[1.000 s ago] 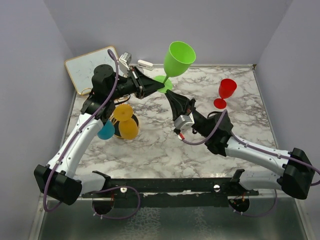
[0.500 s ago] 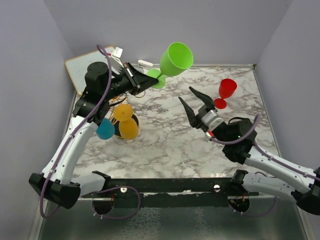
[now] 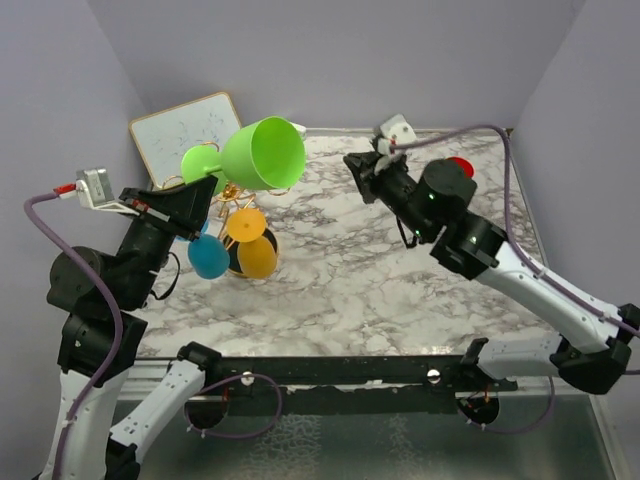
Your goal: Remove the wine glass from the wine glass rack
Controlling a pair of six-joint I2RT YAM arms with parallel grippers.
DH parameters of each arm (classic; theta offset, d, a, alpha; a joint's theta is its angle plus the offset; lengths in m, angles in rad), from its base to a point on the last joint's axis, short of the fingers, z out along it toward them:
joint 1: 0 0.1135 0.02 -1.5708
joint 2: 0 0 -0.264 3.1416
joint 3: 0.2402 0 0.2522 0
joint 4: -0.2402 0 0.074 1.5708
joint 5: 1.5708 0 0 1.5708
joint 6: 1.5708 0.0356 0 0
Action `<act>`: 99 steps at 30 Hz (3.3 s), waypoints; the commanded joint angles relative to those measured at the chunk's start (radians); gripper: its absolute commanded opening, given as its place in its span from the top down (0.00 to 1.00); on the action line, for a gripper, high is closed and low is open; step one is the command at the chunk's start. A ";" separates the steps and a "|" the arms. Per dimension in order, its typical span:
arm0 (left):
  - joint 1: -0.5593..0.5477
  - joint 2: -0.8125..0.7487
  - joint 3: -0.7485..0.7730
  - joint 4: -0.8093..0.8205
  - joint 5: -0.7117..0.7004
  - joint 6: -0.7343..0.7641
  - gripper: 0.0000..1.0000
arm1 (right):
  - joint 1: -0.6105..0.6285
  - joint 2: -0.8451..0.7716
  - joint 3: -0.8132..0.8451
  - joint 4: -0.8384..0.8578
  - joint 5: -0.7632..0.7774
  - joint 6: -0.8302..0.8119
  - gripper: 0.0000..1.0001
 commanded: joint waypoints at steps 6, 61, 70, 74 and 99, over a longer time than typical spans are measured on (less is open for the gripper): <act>0.003 -0.034 -0.041 -0.217 -0.112 0.188 1.00 | -0.379 0.329 0.591 -0.536 -0.692 0.424 0.98; 0.004 0.294 0.034 -0.126 0.143 0.214 0.60 | -0.428 0.221 0.389 -0.332 -0.919 0.524 0.99; 0.004 0.275 0.012 -0.178 0.040 0.220 0.42 | -0.428 0.110 0.349 -0.337 -0.564 0.537 0.99; 0.004 0.252 -0.008 -0.172 0.026 0.225 0.42 | -0.428 0.123 0.383 -0.400 -0.380 0.505 0.99; 0.004 0.198 -0.031 -0.180 0.020 0.246 0.41 | -0.711 0.657 0.663 -0.991 -0.156 0.697 0.99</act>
